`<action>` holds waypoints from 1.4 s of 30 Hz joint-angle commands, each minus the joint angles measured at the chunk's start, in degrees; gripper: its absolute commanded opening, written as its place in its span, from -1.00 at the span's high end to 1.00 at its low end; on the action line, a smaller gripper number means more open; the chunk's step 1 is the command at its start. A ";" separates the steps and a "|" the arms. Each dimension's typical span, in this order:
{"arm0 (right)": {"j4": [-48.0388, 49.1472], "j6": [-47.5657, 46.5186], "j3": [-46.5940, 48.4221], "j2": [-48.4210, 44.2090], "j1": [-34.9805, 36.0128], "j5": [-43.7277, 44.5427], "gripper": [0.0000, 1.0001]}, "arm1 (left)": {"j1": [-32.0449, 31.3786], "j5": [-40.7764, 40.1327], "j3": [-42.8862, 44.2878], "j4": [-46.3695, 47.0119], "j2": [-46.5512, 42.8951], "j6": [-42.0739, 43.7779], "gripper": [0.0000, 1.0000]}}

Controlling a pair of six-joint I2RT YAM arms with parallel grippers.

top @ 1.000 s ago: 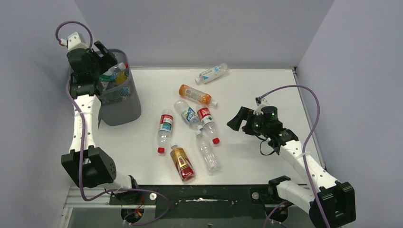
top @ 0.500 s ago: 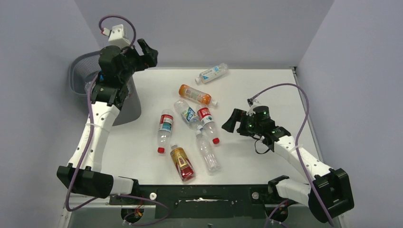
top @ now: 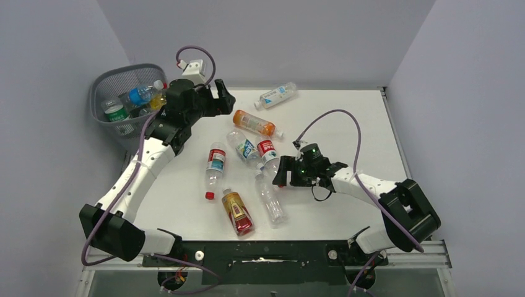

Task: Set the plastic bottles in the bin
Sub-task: Place the plastic bottle in the trash bin, then pick up the plastic bottle at the center of the board.

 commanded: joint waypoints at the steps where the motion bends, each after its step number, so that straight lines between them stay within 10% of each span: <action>1: 5.11 -1.19 3.75 2.16 2.11 1.04 -0.60 | -2.91 -0.20 -2.73 3.62 -2.42 -1.31 -0.70; 11: 6.07 -1.53 5.09 6.43 4.09 1.38 -0.31 | -7.48 -0.60 -9.02 4.56 -3.03 -2.85 -0.70; 23: 5.28 -2.63 5.33 6.72 4.11 2.89 0.50 | -10.89 -0.11 -9.85 5.43 -0.92 -4.28 -0.70; 42: -4.63 -4.95 7.66 -10.85 5.19 10.74 0.63 | -12.69 8.02 -10.82 11.68 2.80 -11.54 -0.71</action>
